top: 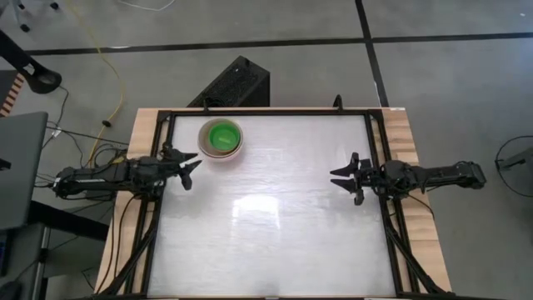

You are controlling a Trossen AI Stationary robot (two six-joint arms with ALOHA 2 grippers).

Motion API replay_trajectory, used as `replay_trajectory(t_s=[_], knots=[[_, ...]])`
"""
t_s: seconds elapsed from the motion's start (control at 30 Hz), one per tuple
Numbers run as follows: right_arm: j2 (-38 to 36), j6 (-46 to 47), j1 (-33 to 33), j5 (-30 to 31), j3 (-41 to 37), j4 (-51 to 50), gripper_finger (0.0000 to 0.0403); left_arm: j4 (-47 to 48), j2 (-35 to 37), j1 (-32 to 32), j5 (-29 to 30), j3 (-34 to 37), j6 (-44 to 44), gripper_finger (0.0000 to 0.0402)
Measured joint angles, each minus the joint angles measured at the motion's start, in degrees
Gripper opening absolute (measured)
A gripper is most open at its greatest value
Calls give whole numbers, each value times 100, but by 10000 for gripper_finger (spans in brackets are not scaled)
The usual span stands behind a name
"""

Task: Nest bowls inside each other
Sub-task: Return to Home Position

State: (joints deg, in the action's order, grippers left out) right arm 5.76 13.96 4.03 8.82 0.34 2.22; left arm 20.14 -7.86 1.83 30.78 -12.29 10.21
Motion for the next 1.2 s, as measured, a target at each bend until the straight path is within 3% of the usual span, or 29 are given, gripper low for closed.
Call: replay_trajectory(t_s=[0.2,1.2], knots=[[0,2,0,0,-2,0,166,1073,0,0,3,0,66,128],[0,4,0,2,-2,0,166,1040,-2,-2,-54,7,205,128]])
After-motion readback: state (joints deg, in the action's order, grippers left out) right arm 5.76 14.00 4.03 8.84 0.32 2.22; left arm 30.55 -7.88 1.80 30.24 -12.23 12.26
